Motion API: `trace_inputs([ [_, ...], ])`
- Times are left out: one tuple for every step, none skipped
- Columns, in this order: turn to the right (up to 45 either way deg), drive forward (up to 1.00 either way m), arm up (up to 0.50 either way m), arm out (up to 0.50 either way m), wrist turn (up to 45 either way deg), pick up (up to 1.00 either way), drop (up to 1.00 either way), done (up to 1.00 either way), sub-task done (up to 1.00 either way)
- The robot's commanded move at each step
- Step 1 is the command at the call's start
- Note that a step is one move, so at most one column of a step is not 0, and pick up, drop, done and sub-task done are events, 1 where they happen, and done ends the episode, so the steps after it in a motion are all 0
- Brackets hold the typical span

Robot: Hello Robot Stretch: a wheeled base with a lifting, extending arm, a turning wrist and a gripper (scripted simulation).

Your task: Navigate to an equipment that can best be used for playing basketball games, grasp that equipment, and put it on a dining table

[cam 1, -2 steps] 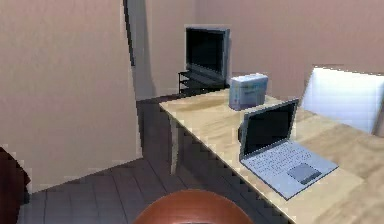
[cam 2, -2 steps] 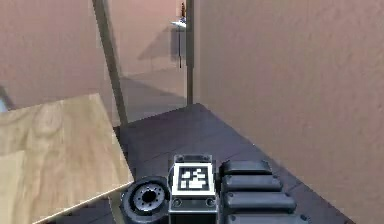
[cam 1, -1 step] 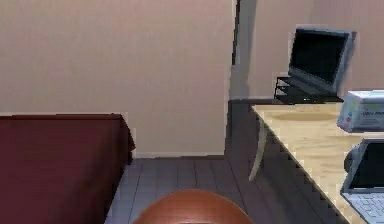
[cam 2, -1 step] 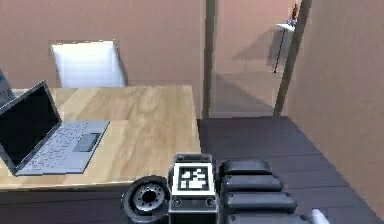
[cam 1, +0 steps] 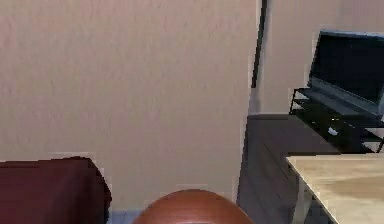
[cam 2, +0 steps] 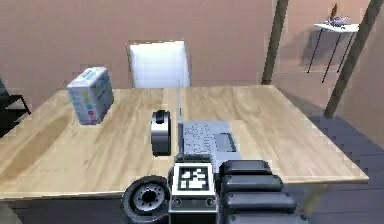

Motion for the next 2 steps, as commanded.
trace_inputs([
  [-45.0,0.0,0.0,0.0,0.0,0.0,0.0,0.0,0.0],
  [-45.0,0.0,0.0,0.0,0.0,0.0,0.0,0.0,0.0],
])
